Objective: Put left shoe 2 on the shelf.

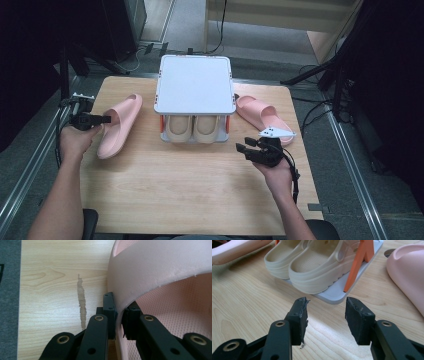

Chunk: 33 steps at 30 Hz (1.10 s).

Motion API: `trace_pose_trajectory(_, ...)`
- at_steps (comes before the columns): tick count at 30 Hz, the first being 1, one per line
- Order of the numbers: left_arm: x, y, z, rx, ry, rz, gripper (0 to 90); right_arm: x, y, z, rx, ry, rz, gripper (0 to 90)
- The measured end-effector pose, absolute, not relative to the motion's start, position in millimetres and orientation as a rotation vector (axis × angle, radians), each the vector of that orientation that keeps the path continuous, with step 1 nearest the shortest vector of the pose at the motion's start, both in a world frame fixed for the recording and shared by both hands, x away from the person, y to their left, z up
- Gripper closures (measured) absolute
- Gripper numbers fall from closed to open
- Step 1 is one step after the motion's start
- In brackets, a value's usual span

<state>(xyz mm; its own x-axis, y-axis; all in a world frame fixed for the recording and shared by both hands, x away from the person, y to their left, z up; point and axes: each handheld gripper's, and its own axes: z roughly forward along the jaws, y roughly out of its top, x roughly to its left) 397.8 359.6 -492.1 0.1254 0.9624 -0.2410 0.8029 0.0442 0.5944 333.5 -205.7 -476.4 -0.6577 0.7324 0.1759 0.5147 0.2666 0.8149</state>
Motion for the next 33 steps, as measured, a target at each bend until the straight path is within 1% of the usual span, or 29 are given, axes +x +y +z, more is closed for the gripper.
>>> trace_pose_trajectory(5,399.2,357.5,-484.2,1.757,1.74,0.329,82.9,334.6,-203.6,-476.0,1.15,2.306,1.353,53.3)
trace_pose_trajectory(11,401.9,356.4,-464.7,1.74,1.725,0.324,82.5,337.0,-200.2,-475.4,1.142,2.32,1.362,53.3)
trace_pose_trajectory(20,412.1,349.4,-423.2,1.771,1.698,0.383,81.7,339.6,-195.9,-474.7,1.124,2.329,1.366,53.3)
trace_pose_trajectory(33,428.4,329.0,-369.1,1.817,1.642,0.383,81.3,340.8,-196.7,-474.1,1.124,2.32,1.372,53.6)
